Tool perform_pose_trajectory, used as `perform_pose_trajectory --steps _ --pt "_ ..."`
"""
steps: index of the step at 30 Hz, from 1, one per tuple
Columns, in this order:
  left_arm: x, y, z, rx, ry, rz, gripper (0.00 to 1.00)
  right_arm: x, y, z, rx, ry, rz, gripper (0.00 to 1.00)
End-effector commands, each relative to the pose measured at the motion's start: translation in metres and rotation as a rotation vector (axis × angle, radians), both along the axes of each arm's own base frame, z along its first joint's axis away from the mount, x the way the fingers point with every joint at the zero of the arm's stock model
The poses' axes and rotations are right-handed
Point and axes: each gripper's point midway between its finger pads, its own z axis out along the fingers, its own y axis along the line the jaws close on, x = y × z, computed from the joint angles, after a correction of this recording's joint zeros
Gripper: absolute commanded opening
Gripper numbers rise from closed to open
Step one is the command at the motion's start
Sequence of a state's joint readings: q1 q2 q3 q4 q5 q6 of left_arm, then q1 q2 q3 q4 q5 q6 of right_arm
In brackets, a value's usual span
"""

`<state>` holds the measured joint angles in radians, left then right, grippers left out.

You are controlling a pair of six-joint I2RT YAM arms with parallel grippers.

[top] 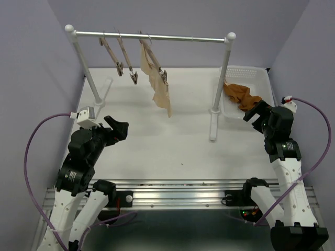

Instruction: Remove the underwear clipped to the hanger

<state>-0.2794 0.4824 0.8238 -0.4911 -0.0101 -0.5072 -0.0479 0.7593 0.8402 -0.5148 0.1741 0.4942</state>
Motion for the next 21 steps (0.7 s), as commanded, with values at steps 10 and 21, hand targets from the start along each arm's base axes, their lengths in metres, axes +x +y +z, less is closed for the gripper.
perform_pose_trajectory --steps 10,21 --pt "0.008 -0.019 0.012 -0.029 -0.044 -0.093 0.99 0.008 0.007 0.004 -0.002 -0.041 0.055 1.00" --pt "0.001 -0.067 0.130 -0.157 -0.282 -0.364 0.99 0.013 0.012 -0.002 -0.009 -0.022 0.094 1.00"
